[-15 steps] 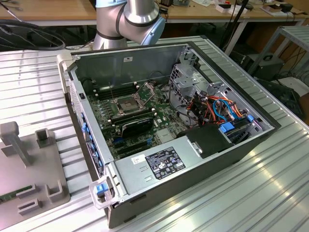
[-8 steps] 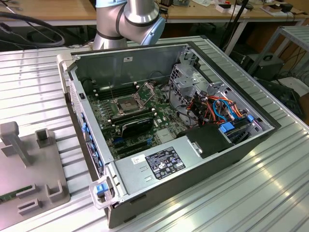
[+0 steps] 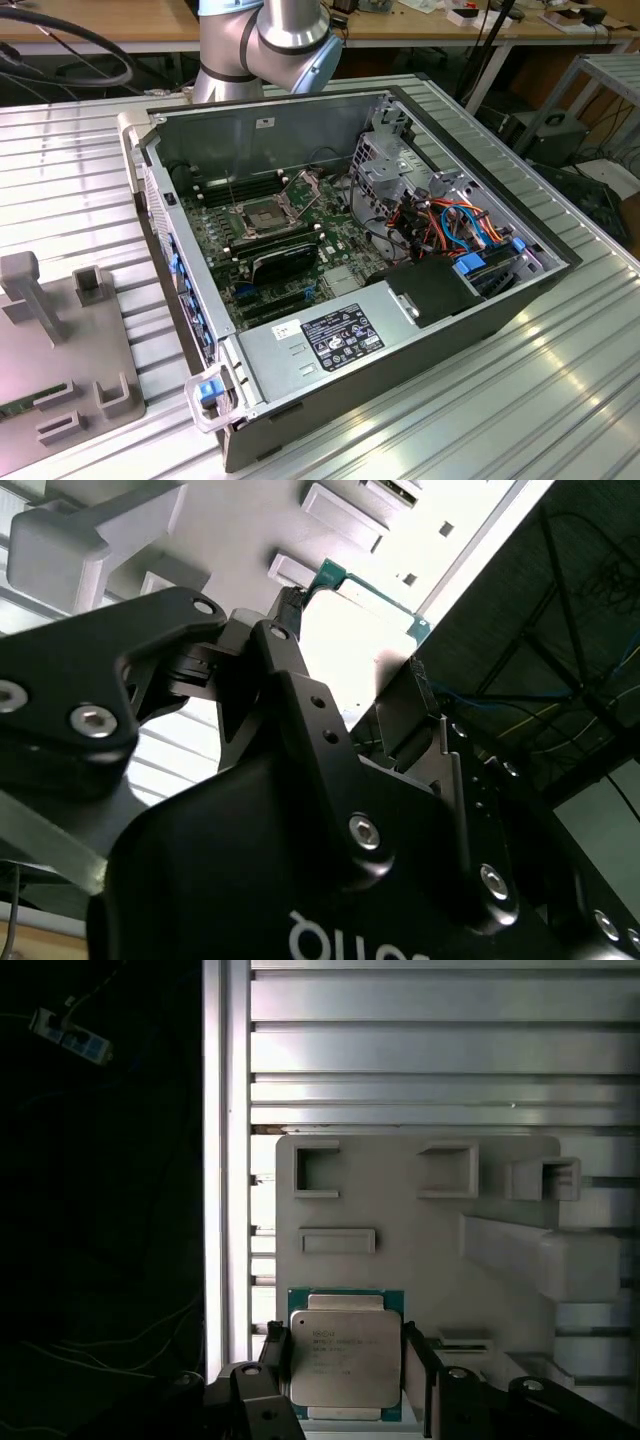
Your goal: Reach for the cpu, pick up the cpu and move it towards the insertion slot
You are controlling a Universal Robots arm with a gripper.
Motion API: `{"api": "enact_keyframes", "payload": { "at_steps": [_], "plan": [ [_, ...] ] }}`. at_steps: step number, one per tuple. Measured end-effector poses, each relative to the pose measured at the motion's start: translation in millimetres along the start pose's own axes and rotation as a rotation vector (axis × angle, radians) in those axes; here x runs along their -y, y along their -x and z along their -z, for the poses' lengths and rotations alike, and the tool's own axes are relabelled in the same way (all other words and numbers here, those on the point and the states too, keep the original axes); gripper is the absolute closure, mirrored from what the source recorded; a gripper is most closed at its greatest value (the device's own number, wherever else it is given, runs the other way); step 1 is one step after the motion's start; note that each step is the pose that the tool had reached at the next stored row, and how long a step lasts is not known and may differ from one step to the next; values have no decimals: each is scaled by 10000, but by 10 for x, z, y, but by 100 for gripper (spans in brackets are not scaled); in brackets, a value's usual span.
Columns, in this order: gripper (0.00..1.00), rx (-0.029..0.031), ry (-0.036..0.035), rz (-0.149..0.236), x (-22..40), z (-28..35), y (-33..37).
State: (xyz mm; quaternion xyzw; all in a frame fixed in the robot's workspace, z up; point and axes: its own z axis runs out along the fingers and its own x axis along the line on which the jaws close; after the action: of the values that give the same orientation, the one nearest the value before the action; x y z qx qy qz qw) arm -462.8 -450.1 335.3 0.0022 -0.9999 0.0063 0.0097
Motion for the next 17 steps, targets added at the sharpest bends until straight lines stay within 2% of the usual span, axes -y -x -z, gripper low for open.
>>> {"api": "enact_keyframes", "payload": {
  "at_steps": [4,11,17],
  "plan": [
    [45,1,1,0,1,111,-2],
    [45,-40,-22,0,-2,209,-2],
    [45,-42,-23,0,-2,243,-3]
  ]
}}
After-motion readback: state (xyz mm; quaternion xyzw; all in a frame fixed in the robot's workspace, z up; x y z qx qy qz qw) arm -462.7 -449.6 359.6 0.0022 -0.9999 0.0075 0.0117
